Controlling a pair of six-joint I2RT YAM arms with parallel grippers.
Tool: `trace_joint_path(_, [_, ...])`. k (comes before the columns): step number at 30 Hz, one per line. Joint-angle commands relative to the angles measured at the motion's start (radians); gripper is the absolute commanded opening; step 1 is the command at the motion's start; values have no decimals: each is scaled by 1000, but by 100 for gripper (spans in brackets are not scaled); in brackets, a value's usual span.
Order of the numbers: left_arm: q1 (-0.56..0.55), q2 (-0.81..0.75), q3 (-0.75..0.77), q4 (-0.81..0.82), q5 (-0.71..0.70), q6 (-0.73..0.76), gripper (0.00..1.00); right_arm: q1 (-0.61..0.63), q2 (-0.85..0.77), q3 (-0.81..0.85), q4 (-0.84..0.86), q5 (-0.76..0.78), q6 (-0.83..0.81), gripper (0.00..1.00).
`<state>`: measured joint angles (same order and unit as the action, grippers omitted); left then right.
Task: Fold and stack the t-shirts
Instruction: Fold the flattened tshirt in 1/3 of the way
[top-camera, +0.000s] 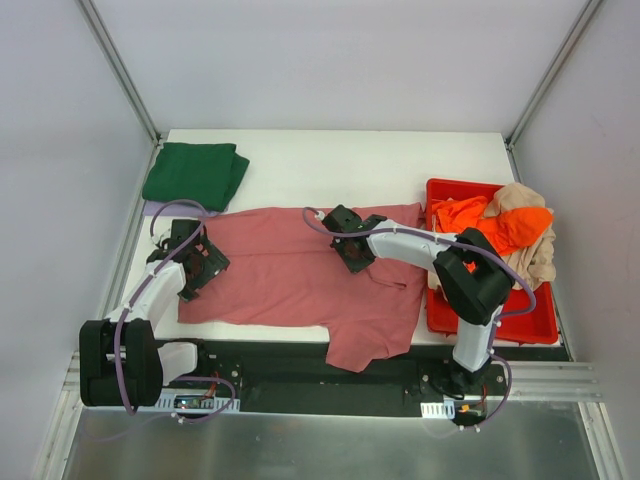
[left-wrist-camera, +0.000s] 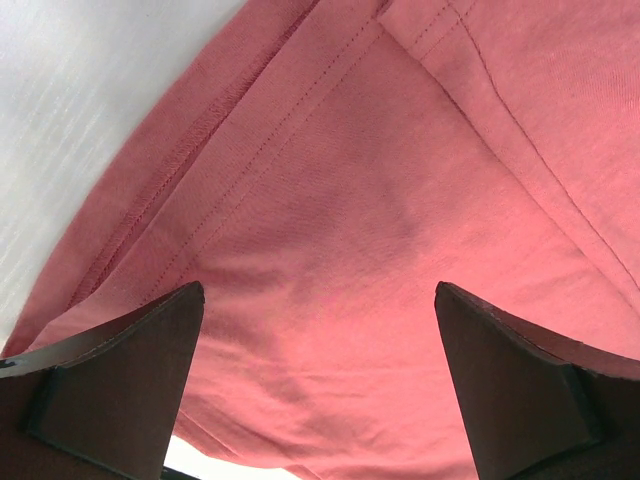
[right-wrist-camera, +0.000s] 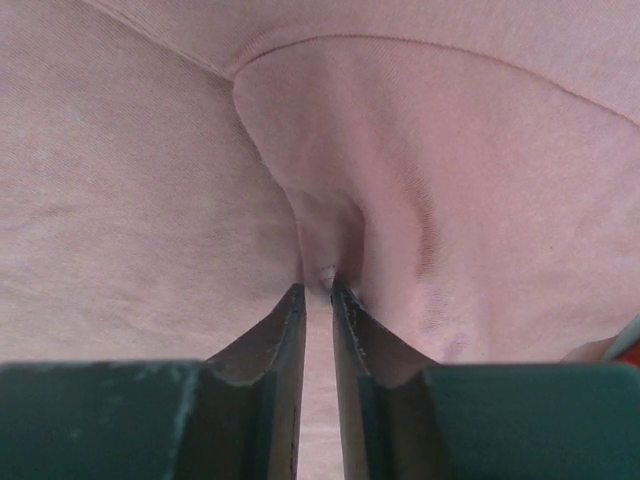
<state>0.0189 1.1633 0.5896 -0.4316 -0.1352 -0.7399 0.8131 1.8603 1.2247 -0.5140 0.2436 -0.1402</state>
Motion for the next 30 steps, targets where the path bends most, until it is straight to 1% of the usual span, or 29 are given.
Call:
trace_joint_path(1, [-8, -5, 6, -7, -29, 14, 99, 0, -4, 22, -27, -43, -10, 25])
trace_joint_path(3, [-7, -4, 7, -7, -29, 17, 99, -2, 2, 19, -27, -44, -12, 30])
trace_joint_path(5, [-7, -1, 7, -7, -27, 19, 99, -2, 8, 18, -29, -29, -4, 29])
trace_joint_path(7, [-7, 3, 9, -7, -26, 19, 99, -3, 11, 19, -29, -3, 1, 19])
trace_joint_path(13, [-7, 3, 9, -7, -27, 19, 99, -23, 4, 16, -31, 25, 24, 1])
trace_joint_path(14, [-7, 3, 7, -9, -29, 19, 99, -29, -1, 16, -29, 29, 25, 1])
trace_joint_path(18, [-7, 3, 7, -9, -30, 20, 99, -34, -50, 13, -26, 39, 22, 1])
trace_joint_path(22, [-8, -1, 6, -7, -26, 20, 99, -34, -102, 18, -46, -22, -22, 1])
trace_joint_path(24, [-7, -1, 4, -7, -18, 20, 99, -32, -116, 15, -44, -114, -38, 1])
trace_joint_path(26, [-7, -2, 4, -7, -18, 23, 99, -32, -122, 15, -57, -167, -38, 0])
trace_joint_path(30, [-7, -5, 3, -7, -21, 25, 99, -32, -125, 12, -69, -173, -22, 1])
